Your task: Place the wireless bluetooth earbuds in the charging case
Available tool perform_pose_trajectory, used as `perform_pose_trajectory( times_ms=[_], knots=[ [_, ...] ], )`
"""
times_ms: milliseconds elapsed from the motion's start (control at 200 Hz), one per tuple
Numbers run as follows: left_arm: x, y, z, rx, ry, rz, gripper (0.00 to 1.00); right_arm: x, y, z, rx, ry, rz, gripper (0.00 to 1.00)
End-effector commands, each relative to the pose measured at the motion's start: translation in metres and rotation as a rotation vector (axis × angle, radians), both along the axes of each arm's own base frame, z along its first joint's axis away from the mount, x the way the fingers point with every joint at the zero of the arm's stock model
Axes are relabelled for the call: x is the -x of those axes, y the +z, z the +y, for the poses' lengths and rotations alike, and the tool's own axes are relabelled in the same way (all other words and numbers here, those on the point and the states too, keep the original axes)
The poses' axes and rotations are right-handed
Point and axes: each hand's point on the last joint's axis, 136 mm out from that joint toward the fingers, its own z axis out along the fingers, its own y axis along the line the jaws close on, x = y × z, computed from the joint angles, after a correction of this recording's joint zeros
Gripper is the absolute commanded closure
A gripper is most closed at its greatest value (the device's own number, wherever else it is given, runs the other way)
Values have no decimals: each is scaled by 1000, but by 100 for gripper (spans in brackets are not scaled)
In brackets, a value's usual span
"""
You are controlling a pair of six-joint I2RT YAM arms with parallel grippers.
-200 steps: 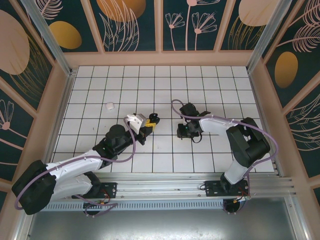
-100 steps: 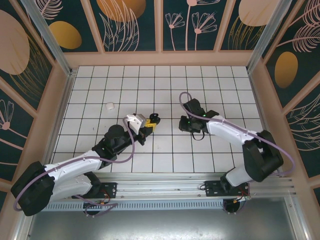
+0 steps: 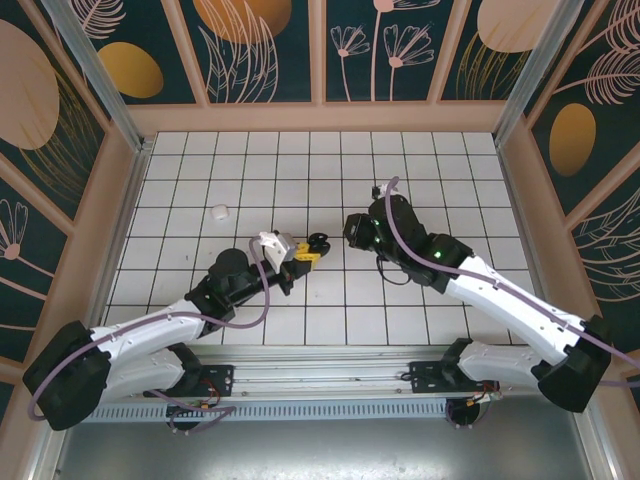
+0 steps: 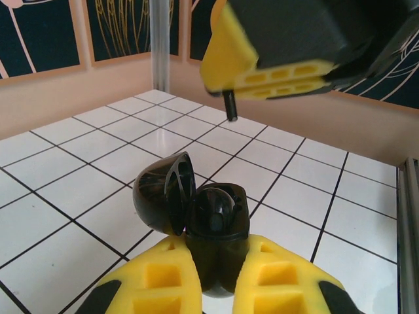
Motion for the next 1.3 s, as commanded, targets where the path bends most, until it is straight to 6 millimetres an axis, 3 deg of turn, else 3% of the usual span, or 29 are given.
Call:
perform_pose_trajectory(
  times_ms=[0,230,791,1296],
  knots=[
    [-5,26,-7,51,-10,-53,100,0,29,5,-66,-44,-66,83],
    [-15,34,-9,79,22,-46,100,8,42,23,-83,-30,-101,83],
    [-16,47,-12,129,20,-50,100,6,23,35,-48,-30,-87,83],
    [-16,56,-9,159,29,-47,100,12,21,47,-46,-3,-83,83]
  ],
)
